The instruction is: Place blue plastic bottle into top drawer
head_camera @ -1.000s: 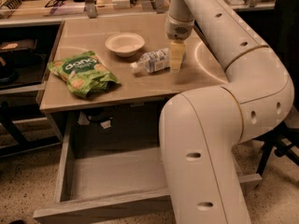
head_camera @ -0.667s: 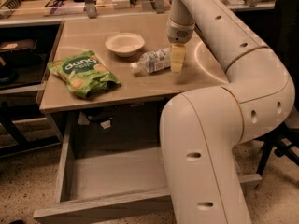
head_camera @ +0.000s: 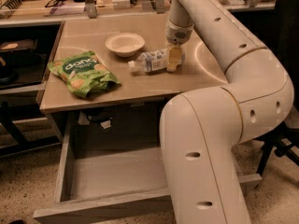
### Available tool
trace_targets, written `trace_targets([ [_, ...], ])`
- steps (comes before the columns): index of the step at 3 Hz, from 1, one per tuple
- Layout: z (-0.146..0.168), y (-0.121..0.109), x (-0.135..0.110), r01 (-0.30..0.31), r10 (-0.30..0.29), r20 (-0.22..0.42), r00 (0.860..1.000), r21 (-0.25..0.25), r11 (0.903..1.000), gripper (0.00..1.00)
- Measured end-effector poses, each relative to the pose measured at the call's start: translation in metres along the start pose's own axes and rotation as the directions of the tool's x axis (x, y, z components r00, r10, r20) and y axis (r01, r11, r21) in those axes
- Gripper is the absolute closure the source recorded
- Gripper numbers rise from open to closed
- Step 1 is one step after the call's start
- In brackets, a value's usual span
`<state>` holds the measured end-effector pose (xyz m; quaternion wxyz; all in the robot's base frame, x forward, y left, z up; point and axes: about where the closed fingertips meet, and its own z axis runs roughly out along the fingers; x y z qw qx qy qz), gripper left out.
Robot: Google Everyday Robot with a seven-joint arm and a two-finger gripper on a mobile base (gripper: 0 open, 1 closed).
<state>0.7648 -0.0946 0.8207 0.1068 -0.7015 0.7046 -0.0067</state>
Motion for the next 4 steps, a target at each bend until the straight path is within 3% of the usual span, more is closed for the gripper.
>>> trace_targets([
  [2,0.0,0.0,0.0,0.0,0.0,0.0,1.0,0.0,1.0,0.89],
  [3,-0.008,-0.004,-0.004,0.01,-0.01,0.003,1.0,0.037,0.9993,1.0],
  [4,-0.035,0.002,-0.003,-0.019,0.02,-0.002,1.0,0.106,0.9942,1.0],
])
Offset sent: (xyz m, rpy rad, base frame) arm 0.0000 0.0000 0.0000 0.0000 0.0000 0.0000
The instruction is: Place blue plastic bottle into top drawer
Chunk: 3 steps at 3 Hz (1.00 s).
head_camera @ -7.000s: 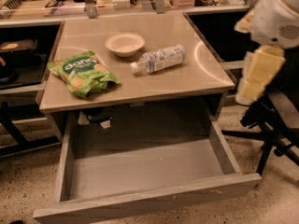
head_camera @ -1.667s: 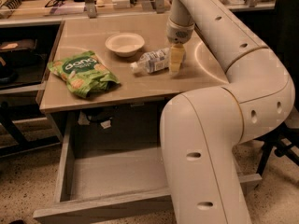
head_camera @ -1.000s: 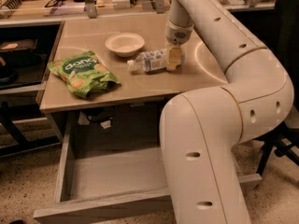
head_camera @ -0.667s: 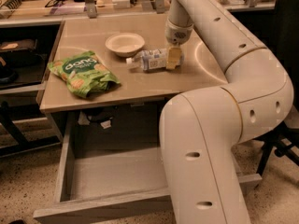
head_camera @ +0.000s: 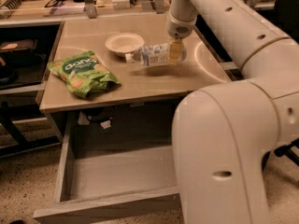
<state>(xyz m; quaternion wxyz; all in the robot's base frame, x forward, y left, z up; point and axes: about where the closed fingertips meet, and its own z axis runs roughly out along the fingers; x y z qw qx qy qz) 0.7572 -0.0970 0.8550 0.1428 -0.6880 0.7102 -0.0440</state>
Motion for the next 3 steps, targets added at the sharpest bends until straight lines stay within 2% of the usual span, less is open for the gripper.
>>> trace_targets([
  [1,-0.05,0.014,0.002,-0.073,0.07,0.032,0.997,0.11,0.9913,1.0],
  [2,-0.097,0.046,-0.003,-0.163,0.144,0.112,0.983,0.195,0.9672,1.0],
  [3,-0.088,0.068,-0.007,-0.155,0.14,0.1,0.985,0.165,0.974,1.0],
])
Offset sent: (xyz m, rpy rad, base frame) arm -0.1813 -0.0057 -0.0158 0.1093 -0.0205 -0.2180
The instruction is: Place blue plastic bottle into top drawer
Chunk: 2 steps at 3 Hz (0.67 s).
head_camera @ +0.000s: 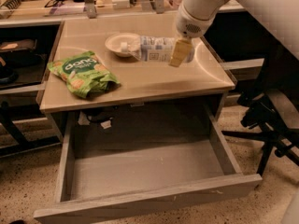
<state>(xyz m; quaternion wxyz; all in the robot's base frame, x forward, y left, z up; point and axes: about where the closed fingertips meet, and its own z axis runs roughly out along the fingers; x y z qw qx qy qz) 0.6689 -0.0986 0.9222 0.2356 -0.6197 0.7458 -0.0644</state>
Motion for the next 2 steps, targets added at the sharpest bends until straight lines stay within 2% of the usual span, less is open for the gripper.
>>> trace_targets([
  [1,-0.004,0.006,-0.001,0.012,-0.012,-0.012,1.0,0.004,0.9999,1.0],
  [2,-0.025,0.042,0.001,-0.012,0.012,-0.026,1.0,-0.006,0.9999,1.0],
])
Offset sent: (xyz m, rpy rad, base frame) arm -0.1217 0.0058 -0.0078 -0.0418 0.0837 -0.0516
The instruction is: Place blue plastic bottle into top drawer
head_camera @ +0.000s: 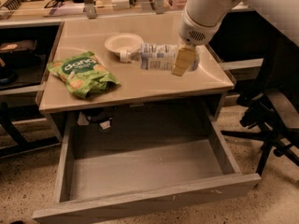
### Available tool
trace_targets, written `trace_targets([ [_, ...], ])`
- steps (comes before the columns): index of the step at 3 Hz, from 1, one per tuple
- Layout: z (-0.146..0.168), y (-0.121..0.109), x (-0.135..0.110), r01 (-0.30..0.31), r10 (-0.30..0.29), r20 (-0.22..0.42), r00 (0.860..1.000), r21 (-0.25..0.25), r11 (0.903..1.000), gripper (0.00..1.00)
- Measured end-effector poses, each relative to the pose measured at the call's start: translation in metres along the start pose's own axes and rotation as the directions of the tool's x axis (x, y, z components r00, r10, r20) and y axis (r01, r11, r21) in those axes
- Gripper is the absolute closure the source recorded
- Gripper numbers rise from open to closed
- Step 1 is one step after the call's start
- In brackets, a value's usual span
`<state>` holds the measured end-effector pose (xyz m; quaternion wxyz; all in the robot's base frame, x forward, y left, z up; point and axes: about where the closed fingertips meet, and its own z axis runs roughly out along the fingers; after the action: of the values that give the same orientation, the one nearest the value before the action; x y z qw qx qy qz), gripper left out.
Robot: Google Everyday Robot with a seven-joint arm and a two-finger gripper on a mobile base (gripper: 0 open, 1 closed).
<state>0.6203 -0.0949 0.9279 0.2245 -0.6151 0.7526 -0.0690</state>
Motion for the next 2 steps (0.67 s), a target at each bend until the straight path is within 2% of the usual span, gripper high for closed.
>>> trace_targets([
  [1,0.0005,0.0599,0.0116,-0.03,0.028,-0.033,0.999,-0.07,0.9971,1.0],
  [2,0.0005,0.06,0.0116,-0.03,0.028,-0.033,0.999,-0.07,0.9971,1.0],
])
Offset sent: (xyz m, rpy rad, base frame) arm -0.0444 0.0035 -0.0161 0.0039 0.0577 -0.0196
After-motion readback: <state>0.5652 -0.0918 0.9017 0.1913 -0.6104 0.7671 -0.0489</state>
